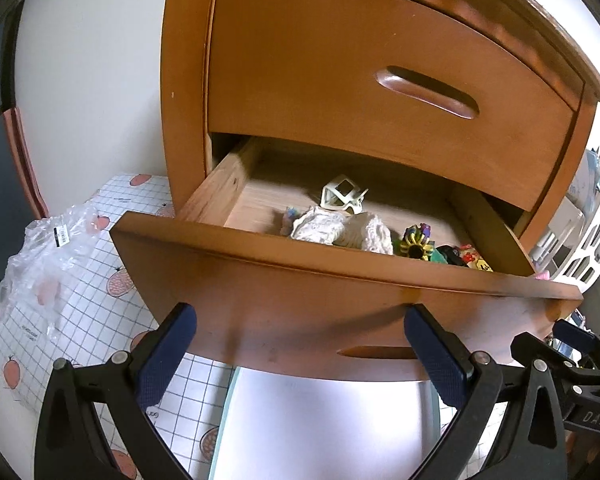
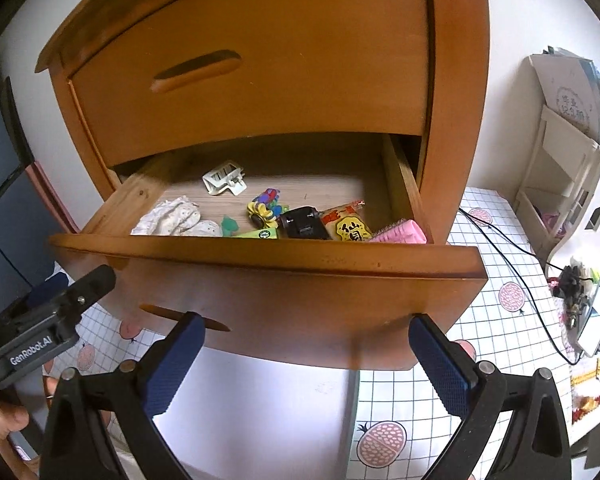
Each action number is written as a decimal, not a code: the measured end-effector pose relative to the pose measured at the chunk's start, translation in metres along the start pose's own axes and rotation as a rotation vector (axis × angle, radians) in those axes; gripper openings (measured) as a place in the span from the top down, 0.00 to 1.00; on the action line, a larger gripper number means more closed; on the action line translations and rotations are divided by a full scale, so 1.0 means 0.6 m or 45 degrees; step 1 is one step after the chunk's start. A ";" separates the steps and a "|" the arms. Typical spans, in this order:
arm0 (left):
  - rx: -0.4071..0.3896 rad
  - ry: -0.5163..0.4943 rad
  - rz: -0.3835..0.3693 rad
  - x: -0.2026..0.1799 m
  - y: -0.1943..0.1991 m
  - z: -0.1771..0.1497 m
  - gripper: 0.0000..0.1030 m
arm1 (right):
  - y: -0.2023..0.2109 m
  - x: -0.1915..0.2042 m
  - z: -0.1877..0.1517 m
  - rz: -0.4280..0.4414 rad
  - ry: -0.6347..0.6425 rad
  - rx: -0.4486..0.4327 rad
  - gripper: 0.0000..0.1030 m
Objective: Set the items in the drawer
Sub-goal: 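Push the drawer front closed with both grippers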
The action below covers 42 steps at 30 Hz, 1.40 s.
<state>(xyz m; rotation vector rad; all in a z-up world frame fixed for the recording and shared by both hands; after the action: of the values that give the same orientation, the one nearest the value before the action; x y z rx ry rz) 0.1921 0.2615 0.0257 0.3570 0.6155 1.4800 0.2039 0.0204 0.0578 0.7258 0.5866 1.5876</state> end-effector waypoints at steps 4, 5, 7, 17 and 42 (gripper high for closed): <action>0.004 0.012 -0.004 0.000 -0.016 0.018 0.00 | -0.007 0.000 0.006 -0.005 -0.004 0.000 0.00; 0.004 0.008 -0.002 -0.001 -0.021 0.024 0.00 | -0.009 -0.001 0.009 -0.007 -0.006 -0.001 0.00; 0.000 -0.004 0.009 -0.004 -0.032 0.036 0.00 | -0.019 -0.002 0.019 -0.010 -0.009 -0.003 0.00; -0.009 -0.004 0.031 -0.016 -0.086 0.094 0.00 | -0.075 -0.008 0.074 -0.006 -0.015 -0.018 0.00; 0.050 -0.017 -0.004 -0.053 -0.048 0.043 0.00 | -0.088 -0.011 0.077 -0.018 -0.043 0.013 0.00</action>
<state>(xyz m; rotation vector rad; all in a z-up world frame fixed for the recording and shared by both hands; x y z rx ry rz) 0.2314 0.2319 0.0349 0.3959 0.6349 1.4631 0.2739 0.0199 0.0496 0.7530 0.5741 1.5570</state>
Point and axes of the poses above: each gripper's, at about its wrist camera, not at the fingertips, and y roughly against the way its jaws point, x to its left, z to its top, the point moved 4 cm from there along -y, roughly the way its jaws point, and after that the axes turned 2 degrees about -y, right-handed, at the moved point
